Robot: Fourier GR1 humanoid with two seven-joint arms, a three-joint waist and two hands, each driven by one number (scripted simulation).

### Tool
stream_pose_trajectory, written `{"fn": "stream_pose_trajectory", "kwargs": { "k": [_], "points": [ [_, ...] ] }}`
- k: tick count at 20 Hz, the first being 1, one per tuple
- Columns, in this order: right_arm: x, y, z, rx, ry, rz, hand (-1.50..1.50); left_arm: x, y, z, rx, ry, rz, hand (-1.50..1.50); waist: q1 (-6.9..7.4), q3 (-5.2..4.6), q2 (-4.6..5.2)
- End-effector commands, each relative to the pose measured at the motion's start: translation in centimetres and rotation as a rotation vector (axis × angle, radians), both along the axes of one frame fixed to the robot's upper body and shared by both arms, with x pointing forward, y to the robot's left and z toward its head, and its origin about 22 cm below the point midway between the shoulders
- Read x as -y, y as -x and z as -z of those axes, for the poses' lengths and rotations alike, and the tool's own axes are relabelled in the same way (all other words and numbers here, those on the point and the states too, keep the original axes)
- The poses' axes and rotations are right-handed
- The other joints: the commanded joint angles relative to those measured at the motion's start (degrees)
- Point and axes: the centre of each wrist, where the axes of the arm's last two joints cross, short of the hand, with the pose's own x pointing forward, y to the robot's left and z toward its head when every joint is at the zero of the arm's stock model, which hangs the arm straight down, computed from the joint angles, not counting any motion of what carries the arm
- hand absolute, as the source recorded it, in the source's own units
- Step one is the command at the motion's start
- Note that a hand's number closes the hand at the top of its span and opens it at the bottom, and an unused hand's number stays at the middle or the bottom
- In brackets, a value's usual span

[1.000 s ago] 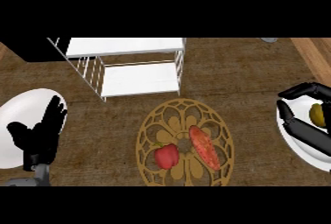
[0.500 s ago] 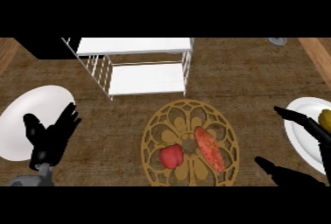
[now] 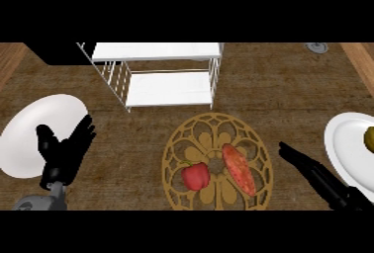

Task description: Pick the bell pepper from the placemat and place it in the tiered shelf

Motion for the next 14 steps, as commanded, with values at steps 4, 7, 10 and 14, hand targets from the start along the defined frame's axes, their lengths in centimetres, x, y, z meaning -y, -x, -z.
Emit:
{"fn": "stream_pose_trajectory", "kwargs": {
  "k": [4,7,10,14],
  "points": [
    [-4.3,0.9,-2.7,-0.035,0.143,0.118,-1.5,0.5,0.0,0.2,-0.044,0.025,0.02,0.0,0.68,-0.4,0.14],
    [-7.0,-0.8,-2.3,-0.042,0.161,0.181,-1.5,-0.1,0.4,0.5,-0.057,0.005,0.014,0.0,1.2,-0.44,0.09],
    [-9.3,-1.9,-2.3,-0.057,0.25,0.247,-1.5,-0.7,0.8,0.9,-0.041,0.007,0.019,0.0,1.05,-0.4,0.12],
    [-14.2,-2.2,-1.2,-0.086,0.326,0.253,-1.5,-0.4,0.9,1.1,-0.057,0.015,0.018,0.0,1.03,-0.32,0.18]
  ]
}}
